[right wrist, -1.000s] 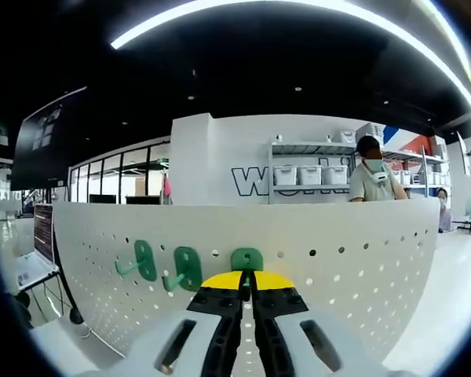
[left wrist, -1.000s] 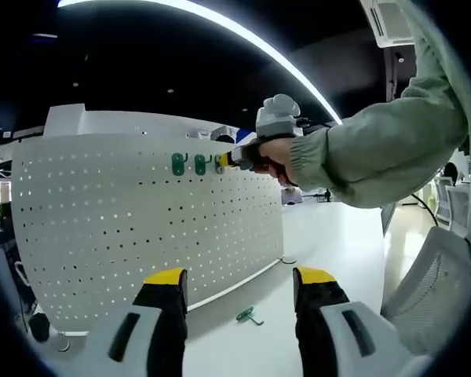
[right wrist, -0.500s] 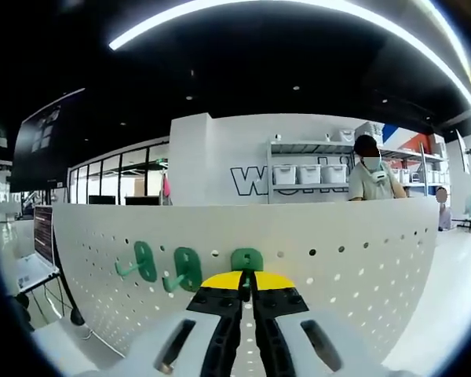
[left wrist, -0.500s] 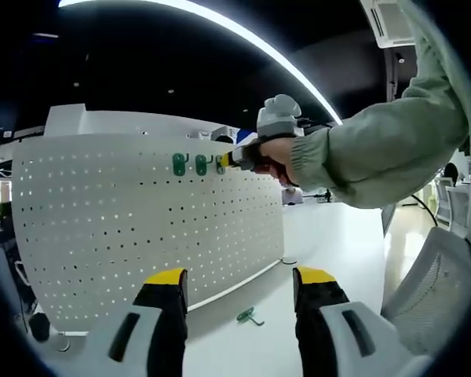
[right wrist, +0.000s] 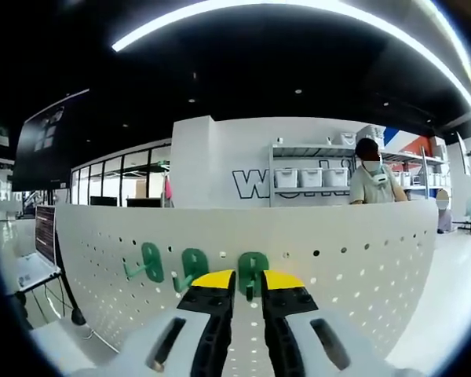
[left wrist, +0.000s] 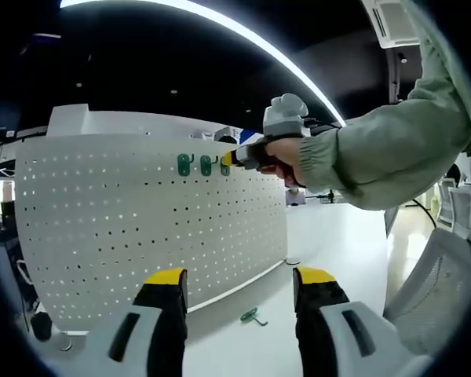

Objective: Insert the hook assembly into the mounting plate slot until the hook locks in place.

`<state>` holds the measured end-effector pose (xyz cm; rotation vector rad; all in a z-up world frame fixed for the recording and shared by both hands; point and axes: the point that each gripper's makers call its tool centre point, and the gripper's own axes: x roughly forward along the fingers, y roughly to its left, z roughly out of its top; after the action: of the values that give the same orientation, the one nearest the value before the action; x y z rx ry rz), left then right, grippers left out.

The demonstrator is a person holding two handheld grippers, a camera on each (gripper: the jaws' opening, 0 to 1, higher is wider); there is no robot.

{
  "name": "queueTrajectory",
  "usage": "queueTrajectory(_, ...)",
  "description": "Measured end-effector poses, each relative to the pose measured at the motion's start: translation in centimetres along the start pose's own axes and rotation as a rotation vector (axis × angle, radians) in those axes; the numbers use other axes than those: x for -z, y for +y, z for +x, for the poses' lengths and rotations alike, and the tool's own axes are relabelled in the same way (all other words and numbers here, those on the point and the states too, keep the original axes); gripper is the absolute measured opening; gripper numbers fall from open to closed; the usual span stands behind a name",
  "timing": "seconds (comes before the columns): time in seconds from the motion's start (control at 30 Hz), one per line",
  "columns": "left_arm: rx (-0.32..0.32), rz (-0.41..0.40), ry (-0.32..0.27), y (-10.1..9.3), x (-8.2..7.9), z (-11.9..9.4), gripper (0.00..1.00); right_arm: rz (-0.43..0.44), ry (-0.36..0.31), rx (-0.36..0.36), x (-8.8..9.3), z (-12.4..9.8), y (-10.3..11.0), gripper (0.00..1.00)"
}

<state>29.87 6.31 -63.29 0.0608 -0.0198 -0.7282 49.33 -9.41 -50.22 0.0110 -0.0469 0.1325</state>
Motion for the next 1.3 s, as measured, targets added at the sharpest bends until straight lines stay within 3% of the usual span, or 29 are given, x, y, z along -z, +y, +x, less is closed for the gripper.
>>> queueTrajectory(0.37, -0.008, 0.008, 0.001, 0.2, 0.0, -0.1, 0.56, -0.009, -0.005, 0.017, 0.1, -0.9, -0.5, 0.22)
queueTrajectory(0.5, -0.009, 0.012, 0.003, 0.3, 0.1, -0.1, 0.56, 0.03, -0.026, -0.016, -0.1, -1.8, 0.1, 0.28)
queueTrajectory(0.77, -0.004, 0.023, 0.01, 0.0, 0.2, 0.0, 0.56, 0.02, -0.004, -0.028, 0.4, -3.3, -0.2, 0.32)
queueTrajectory(1.0, -0.002, 0.033, 0.015, 0.0, 0.2, 0.0, 0.56, 0.018, 0.024, -0.086, 1.7, -5.4, 0.2, 0.33)
queueTrajectory(1.07, -0.002, 0.038, 0.017, 0.0, 0.3, -0.1, 0.56, -0.036, 0.053, -0.114, 2.4, -6.2, 0.6, 0.33)
queueTrajectory(1.3, 0.001, 0.049, 0.027, -0.1, 0.6, -0.1, 0.56, -0.044, 0.081, -0.166, 3.5, -9.0, 1.1, 0.34)
